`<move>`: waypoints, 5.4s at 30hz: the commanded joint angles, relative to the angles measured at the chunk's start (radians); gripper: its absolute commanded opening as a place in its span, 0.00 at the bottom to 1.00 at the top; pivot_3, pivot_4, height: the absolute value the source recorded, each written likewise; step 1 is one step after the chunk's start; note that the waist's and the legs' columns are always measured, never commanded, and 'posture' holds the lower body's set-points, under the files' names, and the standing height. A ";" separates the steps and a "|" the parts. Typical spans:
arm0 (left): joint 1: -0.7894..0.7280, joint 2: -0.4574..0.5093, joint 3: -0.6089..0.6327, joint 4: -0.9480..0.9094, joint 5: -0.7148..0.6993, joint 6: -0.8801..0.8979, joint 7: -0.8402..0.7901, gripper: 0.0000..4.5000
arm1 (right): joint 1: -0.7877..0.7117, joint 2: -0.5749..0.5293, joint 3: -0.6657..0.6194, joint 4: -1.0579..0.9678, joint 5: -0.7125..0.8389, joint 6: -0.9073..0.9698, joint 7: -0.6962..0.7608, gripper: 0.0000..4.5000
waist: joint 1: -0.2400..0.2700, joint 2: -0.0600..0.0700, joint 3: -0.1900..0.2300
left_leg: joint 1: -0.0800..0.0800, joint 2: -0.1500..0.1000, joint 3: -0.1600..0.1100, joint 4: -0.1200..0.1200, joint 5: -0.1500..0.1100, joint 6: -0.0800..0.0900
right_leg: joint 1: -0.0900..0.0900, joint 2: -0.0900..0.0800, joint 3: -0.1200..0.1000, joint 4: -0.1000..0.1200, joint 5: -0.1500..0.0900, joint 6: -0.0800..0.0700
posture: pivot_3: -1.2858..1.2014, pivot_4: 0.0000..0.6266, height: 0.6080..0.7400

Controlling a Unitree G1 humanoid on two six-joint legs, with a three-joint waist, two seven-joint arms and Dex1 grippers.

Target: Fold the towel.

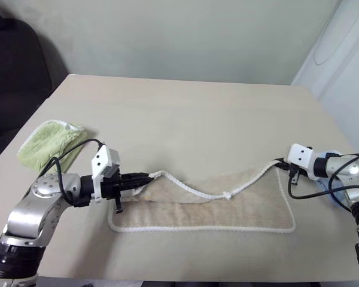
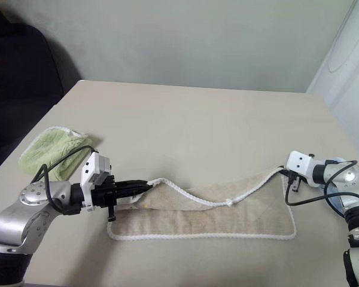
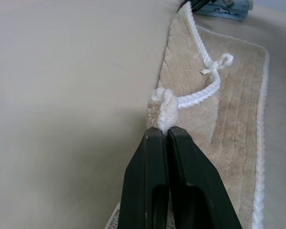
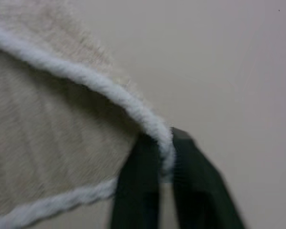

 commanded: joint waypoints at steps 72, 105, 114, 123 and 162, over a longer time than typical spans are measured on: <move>-0.100 -0.083 0.161 0.339 0.049 -0.019 0.143 0.00 | 0.057 -0.079 -0.086 -0.270 0.121 0.329 0.100 0.01 | 0.000 -0.004 0.017 | 0.008 -0.001 -0.001 0.001 0.011 0.014 | 0.010 0.006 0.001 0.001 -0.005 -0.006 | 0.52 0.24 1.00; -0.199 -0.083 0.168 0.592 0.230 -0.228 0.251 1.00 | 0.103 -0.071 -0.236 -0.238 0.158 0.303 -0.062 0.91 | 0.011 -0.004 0.018 | 0.007 -0.001 -0.001 0.000 0.011 0.012 | 0.011 0.004 0.000 -0.001 0.000 -0.004 | 0.52 0.24 1.00; -0.005 -0.043 0.314 0.288 0.023 -0.106 0.146 1.00 | 0.500 0.096 -0.624 -0.912 0.646 1.065 -0.306 0.99 | 0.002 -0.008 0.020 | 0.008 -0.002 0.000 0.001 0.004 -0.002 | 0.013 0.008 0.001 -0.002 -0.010 0.007 | 0.52 0.24 1.00; 0.072 0.014 0.310 0.138 -0.136 0.092 0.020 1.00 | 0.568 0.316 -0.818 -1.064 1.104 1.509 -0.678 1.00 | 0.002 -0.009 0.020 | 0.004 -0.002 -0.002 0.001 0.002 -0.001 | 0.008 0.007 0.002 0.000 -0.017 0.006 | 0.52 0.24 1.00; 0.092 -0.089 0.202 -0.021 -0.112 0.079 0.091 1.00 | 0.553 0.599 -0.472 -0.881 1.687 0.997 -1.596 0.61 | -0.007 -0.017 0.001 | -0.003 0.000 -0.005 0.001 -0.006 -0.004 | -0.003 0.006 0.001 0.001 -0.013 -0.001 | 0.52 0.24 1.00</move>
